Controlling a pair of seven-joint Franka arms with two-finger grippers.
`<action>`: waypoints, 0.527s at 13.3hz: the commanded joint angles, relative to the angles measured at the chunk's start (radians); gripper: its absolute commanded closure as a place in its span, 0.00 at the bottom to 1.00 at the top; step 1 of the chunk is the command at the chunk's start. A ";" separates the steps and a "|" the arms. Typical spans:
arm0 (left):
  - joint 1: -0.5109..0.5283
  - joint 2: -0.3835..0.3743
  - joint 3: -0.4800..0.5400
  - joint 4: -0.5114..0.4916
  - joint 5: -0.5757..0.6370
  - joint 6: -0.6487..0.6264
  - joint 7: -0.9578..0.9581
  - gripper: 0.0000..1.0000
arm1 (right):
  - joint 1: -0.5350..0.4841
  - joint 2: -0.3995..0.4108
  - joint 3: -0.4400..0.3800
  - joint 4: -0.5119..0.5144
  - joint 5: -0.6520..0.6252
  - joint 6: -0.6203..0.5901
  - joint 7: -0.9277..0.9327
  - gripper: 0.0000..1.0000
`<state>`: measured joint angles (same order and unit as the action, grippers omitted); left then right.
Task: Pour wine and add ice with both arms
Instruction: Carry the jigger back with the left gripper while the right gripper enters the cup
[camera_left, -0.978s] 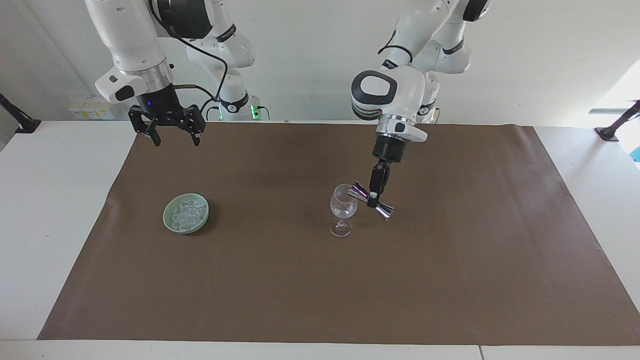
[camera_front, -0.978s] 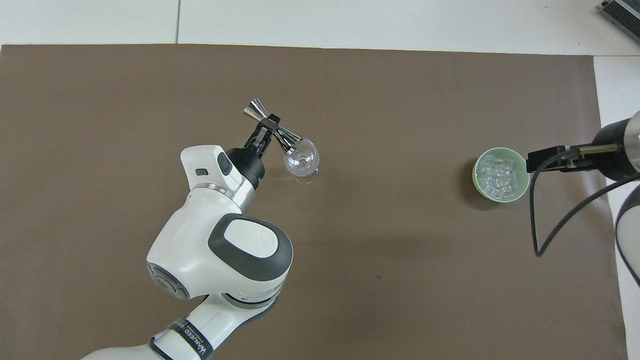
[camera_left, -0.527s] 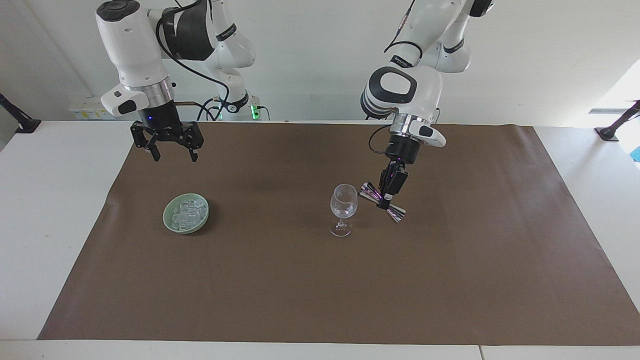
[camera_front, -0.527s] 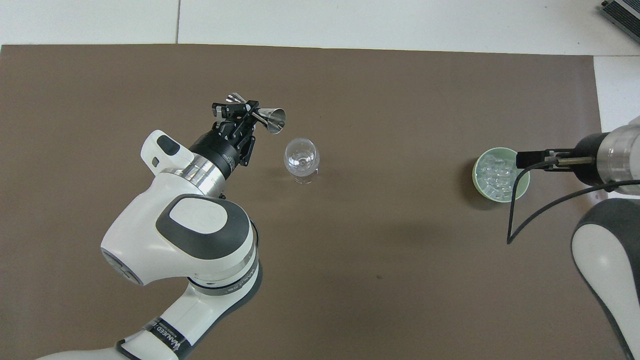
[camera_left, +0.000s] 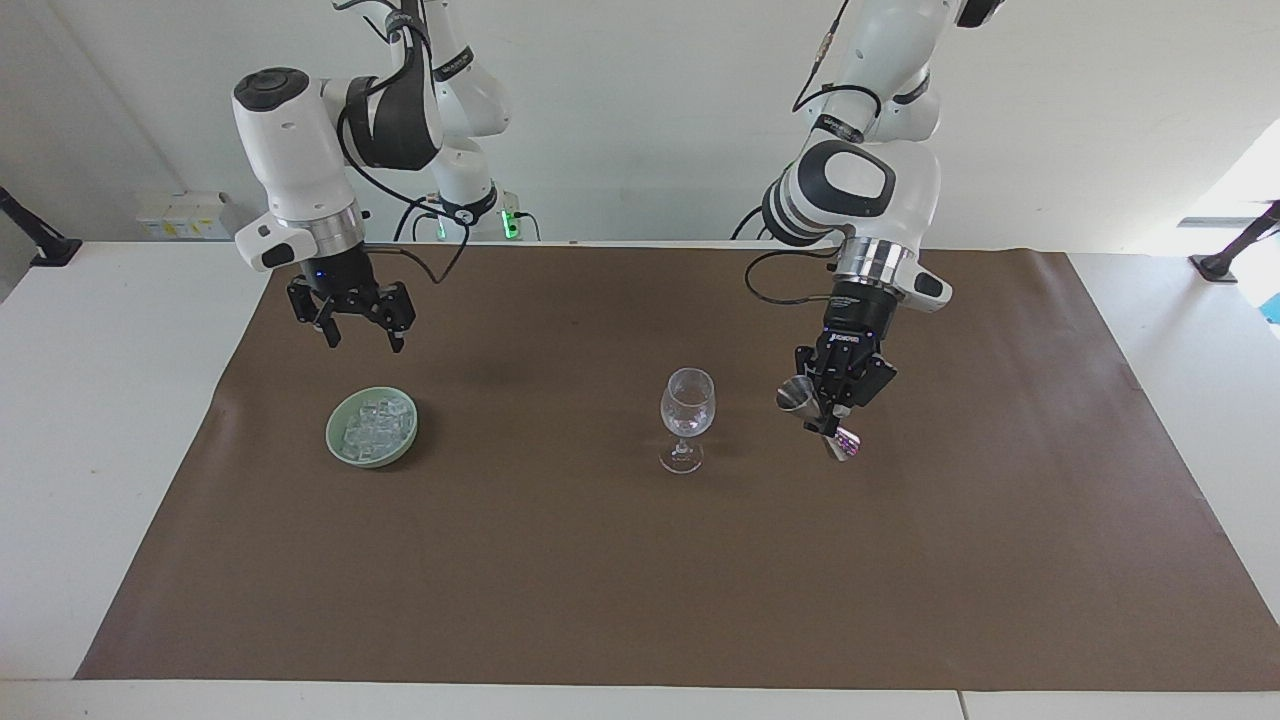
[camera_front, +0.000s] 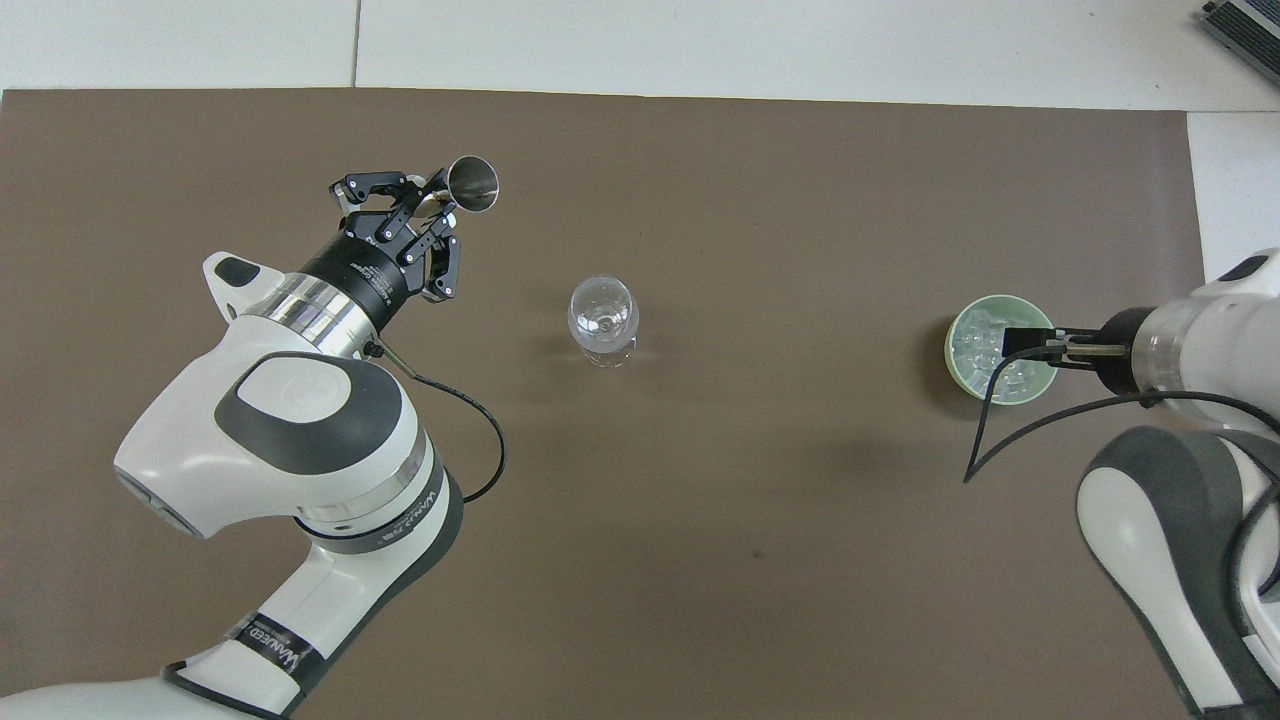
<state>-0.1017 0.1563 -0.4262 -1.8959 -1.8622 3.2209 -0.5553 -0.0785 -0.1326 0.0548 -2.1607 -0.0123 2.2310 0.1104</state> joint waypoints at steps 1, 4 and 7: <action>0.066 -0.063 -0.005 -0.066 -0.069 -0.093 -0.083 1.00 | -0.046 0.019 0.011 -0.054 0.002 0.068 0.026 0.18; 0.140 -0.113 -0.003 -0.133 -0.071 -0.205 -0.245 1.00 | -0.082 0.085 0.011 -0.054 0.002 0.098 0.081 0.18; 0.230 -0.184 0.001 -0.245 -0.071 -0.365 -0.273 1.00 | -0.083 0.129 0.011 -0.054 0.000 0.148 0.130 0.20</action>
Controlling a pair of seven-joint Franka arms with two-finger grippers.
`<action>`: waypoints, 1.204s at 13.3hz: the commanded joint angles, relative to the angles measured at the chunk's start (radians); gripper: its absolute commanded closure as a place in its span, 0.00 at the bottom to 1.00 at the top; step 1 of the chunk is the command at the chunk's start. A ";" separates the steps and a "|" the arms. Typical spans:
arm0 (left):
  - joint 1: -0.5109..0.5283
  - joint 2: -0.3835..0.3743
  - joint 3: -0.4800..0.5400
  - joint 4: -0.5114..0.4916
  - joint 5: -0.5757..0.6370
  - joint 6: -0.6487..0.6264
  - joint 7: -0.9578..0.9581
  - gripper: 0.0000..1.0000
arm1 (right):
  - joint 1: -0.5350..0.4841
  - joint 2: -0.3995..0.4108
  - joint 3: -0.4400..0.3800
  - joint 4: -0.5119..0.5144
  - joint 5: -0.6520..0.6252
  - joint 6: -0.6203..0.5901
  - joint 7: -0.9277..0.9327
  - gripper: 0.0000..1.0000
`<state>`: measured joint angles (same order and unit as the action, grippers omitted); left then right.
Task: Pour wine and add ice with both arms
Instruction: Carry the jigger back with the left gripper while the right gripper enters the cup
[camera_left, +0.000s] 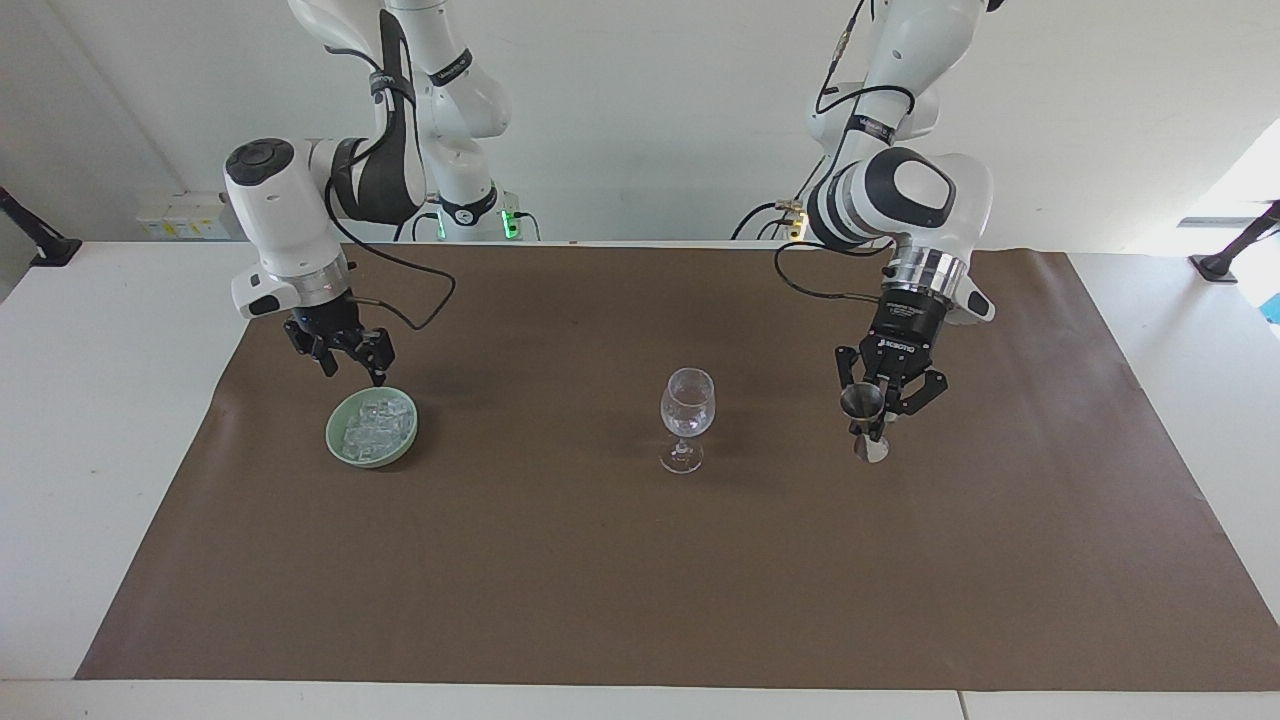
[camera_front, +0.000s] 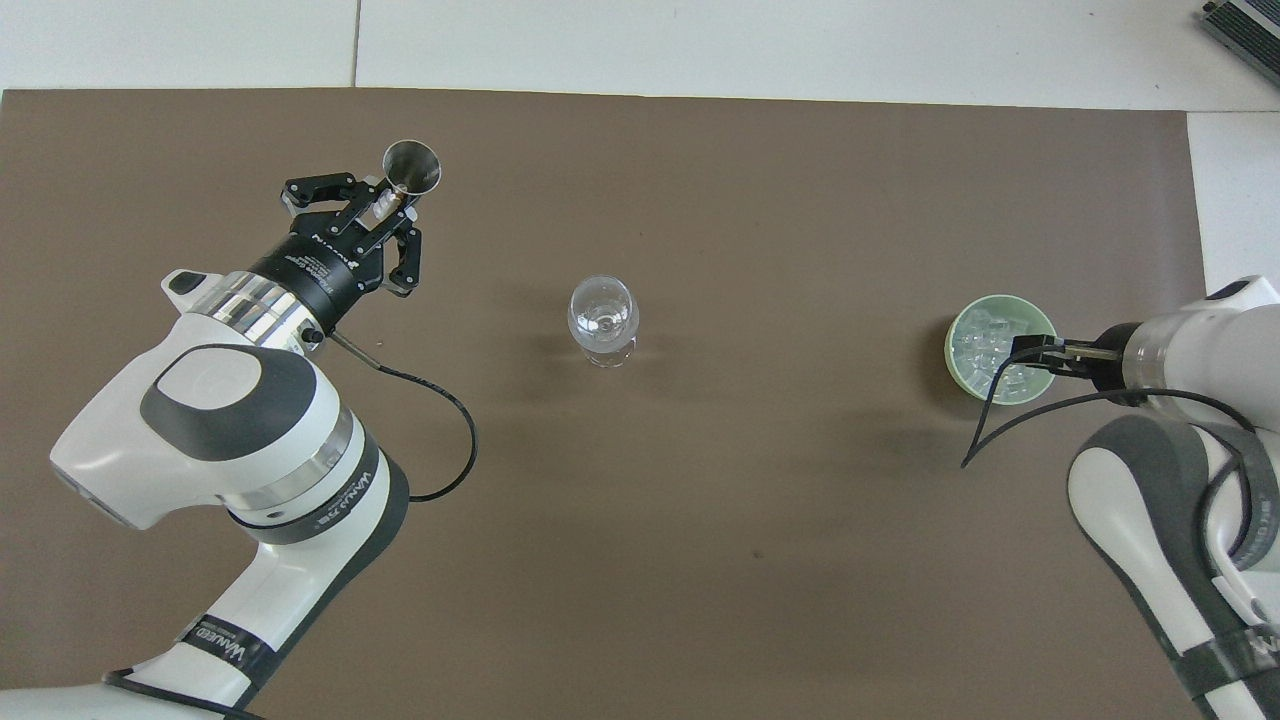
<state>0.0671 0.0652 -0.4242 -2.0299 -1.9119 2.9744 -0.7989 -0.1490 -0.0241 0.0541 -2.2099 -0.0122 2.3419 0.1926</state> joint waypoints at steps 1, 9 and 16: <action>0.094 -0.126 0.004 -0.157 -0.019 -0.194 -0.029 1.00 | -0.009 0.036 0.012 -0.005 0.001 0.037 0.077 0.24; 0.304 -0.159 0.015 -0.323 -0.001 -0.521 -0.033 1.00 | -0.001 0.084 0.013 -0.010 0.001 0.016 0.119 0.31; 0.523 -0.013 0.016 -0.320 0.223 -0.715 -0.017 1.00 | 0.017 0.098 0.013 -0.031 0.001 0.019 0.174 0.38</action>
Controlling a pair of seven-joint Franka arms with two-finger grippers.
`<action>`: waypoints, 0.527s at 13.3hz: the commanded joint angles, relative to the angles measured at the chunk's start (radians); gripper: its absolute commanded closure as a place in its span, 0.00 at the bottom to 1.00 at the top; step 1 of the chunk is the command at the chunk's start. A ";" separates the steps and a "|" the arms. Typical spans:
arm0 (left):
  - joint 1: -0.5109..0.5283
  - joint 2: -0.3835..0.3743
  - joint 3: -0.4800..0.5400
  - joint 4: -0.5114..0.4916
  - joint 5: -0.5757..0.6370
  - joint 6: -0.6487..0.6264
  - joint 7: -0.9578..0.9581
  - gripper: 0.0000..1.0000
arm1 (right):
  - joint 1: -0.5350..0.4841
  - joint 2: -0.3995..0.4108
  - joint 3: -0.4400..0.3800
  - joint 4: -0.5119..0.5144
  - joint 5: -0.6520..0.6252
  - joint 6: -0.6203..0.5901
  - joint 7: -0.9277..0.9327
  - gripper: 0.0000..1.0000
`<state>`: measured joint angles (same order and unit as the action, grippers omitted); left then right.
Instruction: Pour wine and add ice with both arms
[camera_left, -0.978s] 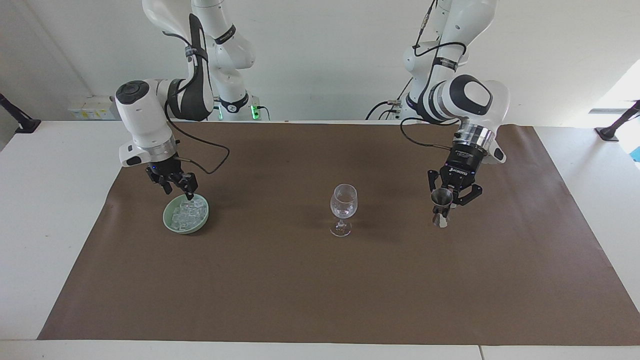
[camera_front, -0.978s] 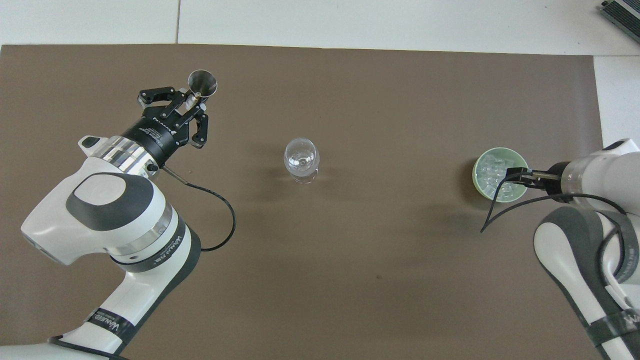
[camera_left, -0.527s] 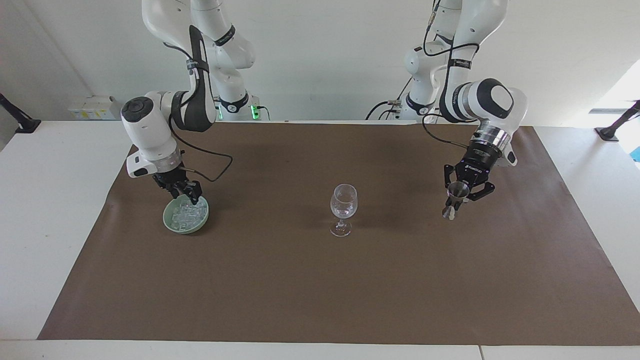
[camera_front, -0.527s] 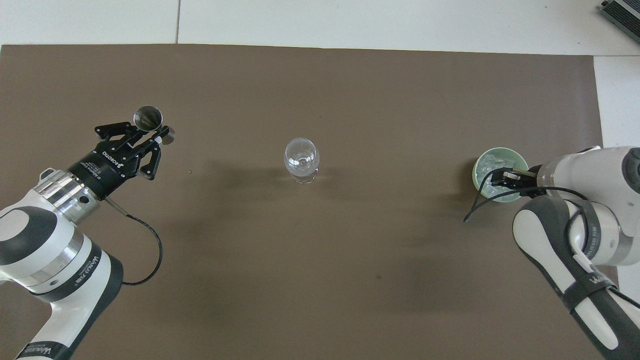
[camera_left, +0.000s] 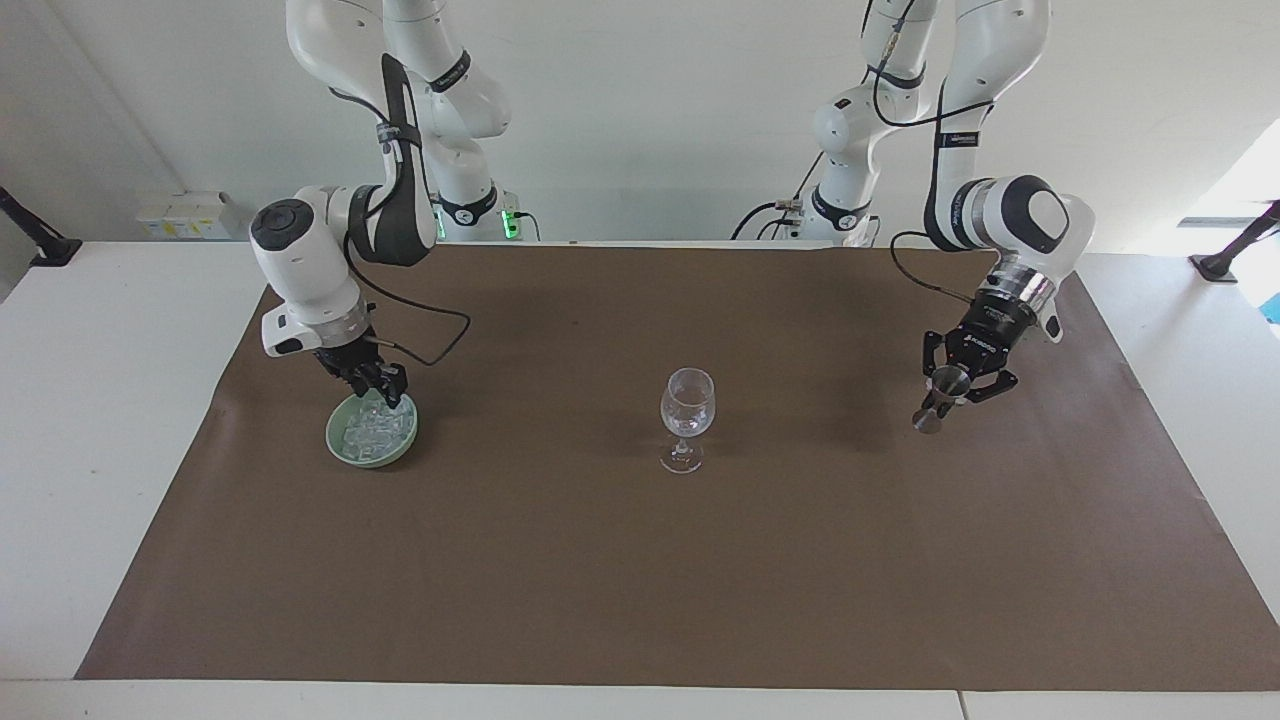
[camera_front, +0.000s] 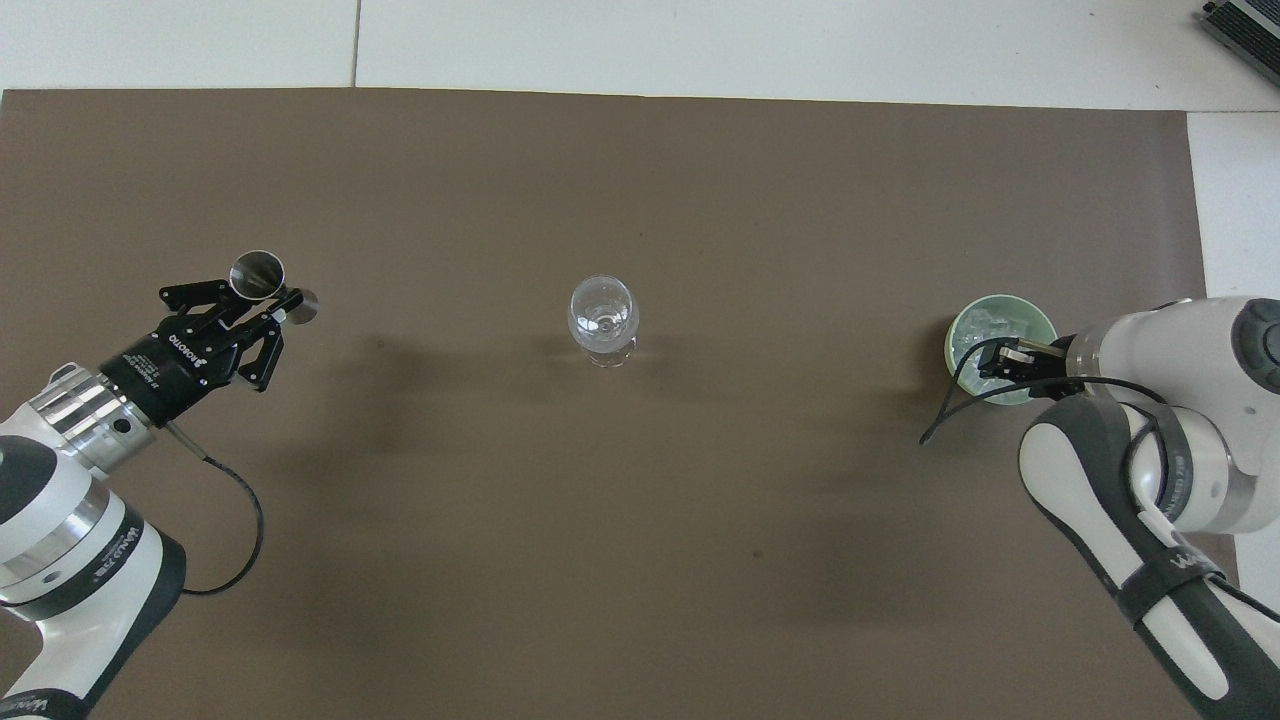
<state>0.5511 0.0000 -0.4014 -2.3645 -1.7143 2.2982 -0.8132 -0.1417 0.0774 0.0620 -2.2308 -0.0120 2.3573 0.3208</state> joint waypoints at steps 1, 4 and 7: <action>0.062 0.084 -0.008 0.022 0.033 -0.049 -0.001 1.00 | 0.011 -0.004 0.007 -0.010 0.001 0.004 0.046 0.38; 0.078 0.136 -0.007 0.022 0.036 -0.085 0.003 1.00 | 0.010 0.001 0.006 -0.016 0.001 0.005 0.047 0.38; 0.089 0.167 -0.005 0.014 0.036 -0.121 0.005 1.00 | 0.008 0.005 0.006 -0.018 0.001 0.014 0.058 0.41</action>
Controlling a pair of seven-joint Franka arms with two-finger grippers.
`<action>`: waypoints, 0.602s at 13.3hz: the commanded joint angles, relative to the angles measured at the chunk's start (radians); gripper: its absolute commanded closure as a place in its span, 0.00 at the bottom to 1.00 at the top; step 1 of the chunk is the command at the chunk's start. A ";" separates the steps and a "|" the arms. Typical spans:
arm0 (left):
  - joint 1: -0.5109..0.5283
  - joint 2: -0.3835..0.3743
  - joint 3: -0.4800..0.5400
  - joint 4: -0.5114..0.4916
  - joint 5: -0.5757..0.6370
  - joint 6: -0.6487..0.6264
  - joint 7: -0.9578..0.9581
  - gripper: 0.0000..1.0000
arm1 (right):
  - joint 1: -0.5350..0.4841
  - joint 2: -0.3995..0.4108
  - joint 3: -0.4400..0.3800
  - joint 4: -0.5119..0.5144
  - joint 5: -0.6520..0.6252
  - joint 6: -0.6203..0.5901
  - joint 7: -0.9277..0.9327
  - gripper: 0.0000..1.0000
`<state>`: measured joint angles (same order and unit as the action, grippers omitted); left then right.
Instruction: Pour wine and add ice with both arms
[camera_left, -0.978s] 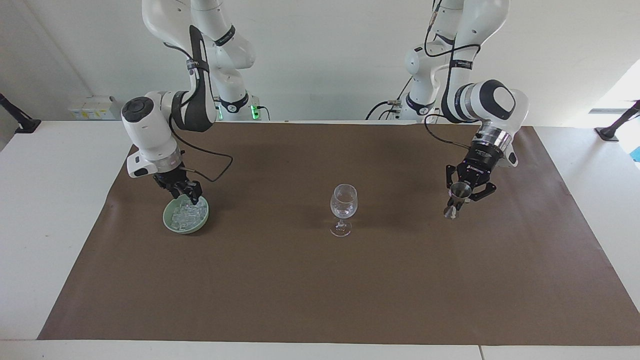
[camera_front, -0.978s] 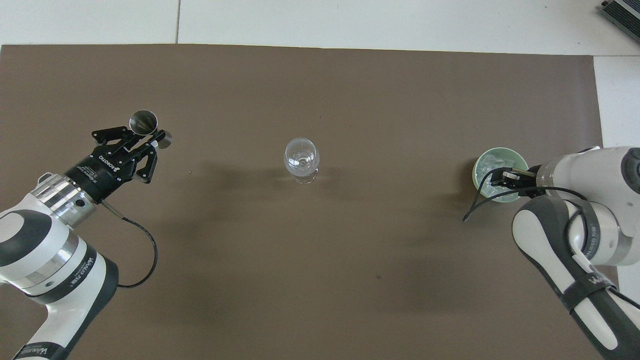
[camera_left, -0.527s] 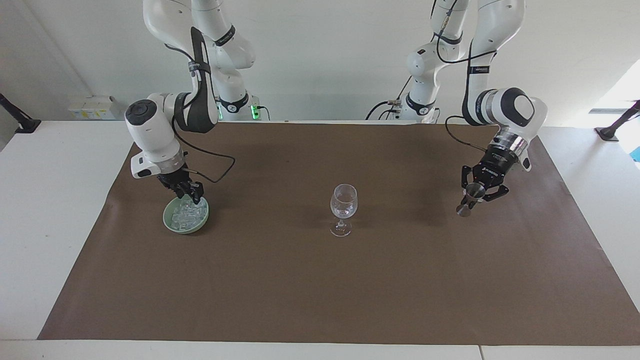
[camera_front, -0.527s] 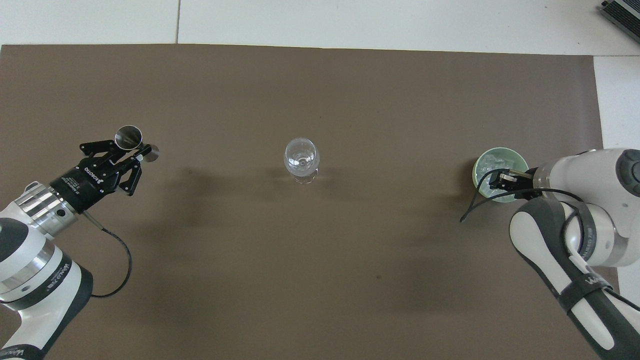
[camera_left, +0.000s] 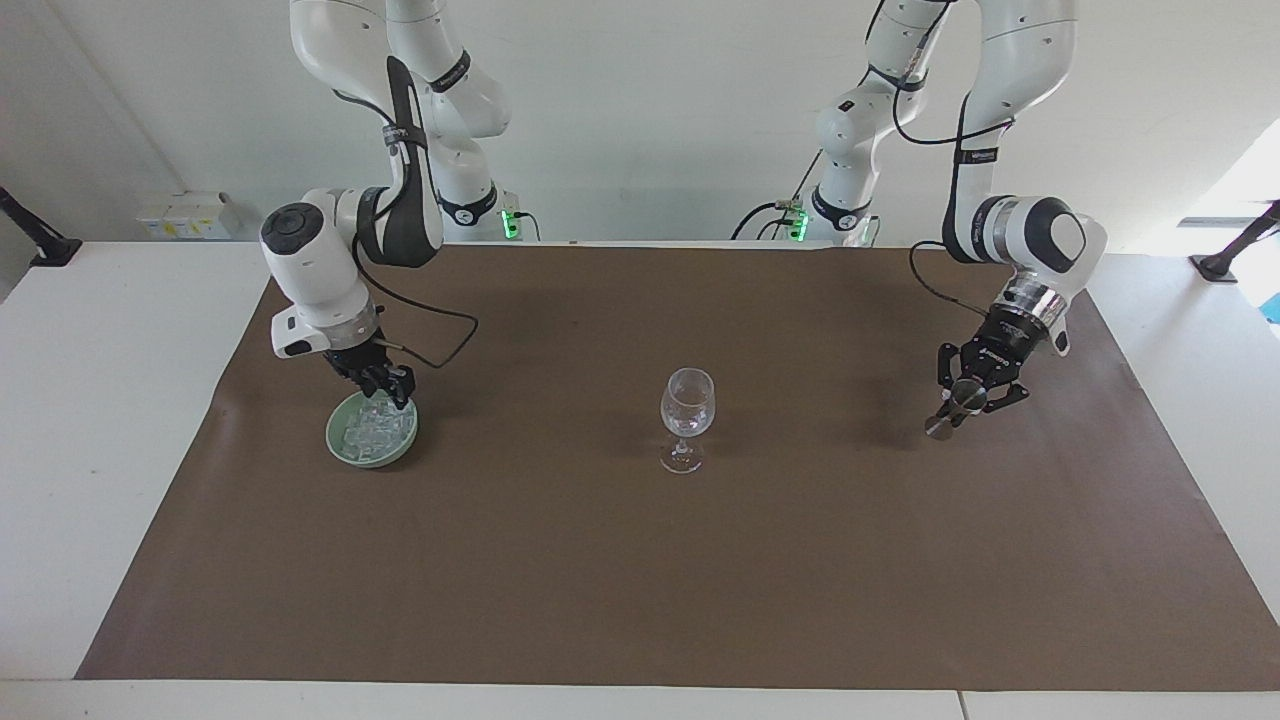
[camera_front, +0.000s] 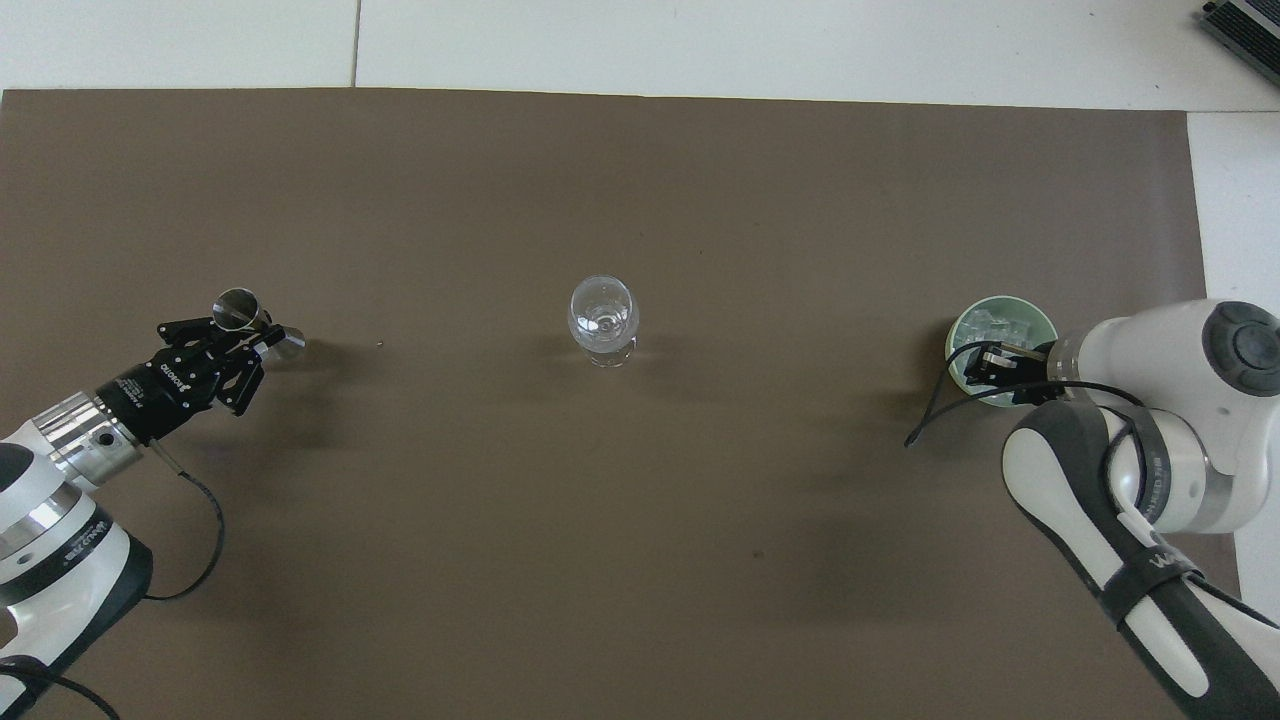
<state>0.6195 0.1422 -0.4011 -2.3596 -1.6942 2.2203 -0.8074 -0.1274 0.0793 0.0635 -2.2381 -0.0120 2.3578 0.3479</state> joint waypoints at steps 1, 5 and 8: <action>0.020 0.034 -0.004 0.008 0.016 -0.042 0.008 1.00 | -0.006 0.005 0.006 -0.011 0.001 0.012 0.043 0.42; 0.017 0.056 -0.005 0.013 0.016 -0.047 0.046 1.00 | -0.006 0.013 0.006 -0.003 0.004 0.015 0.045 0.44; 0.019 0.071 -0.004 0.013 0.016 -0.050 0.073 1.00 | -0.006 0.016 0.006 0.000 0.015 0.020 0.046 0.46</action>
<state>0.6210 0.1937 -0.4022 -2.3598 -1.6938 2.1995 -0.7543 -0.1274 0.0865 0.0634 -2.2390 -0.0098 2.3608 0.3696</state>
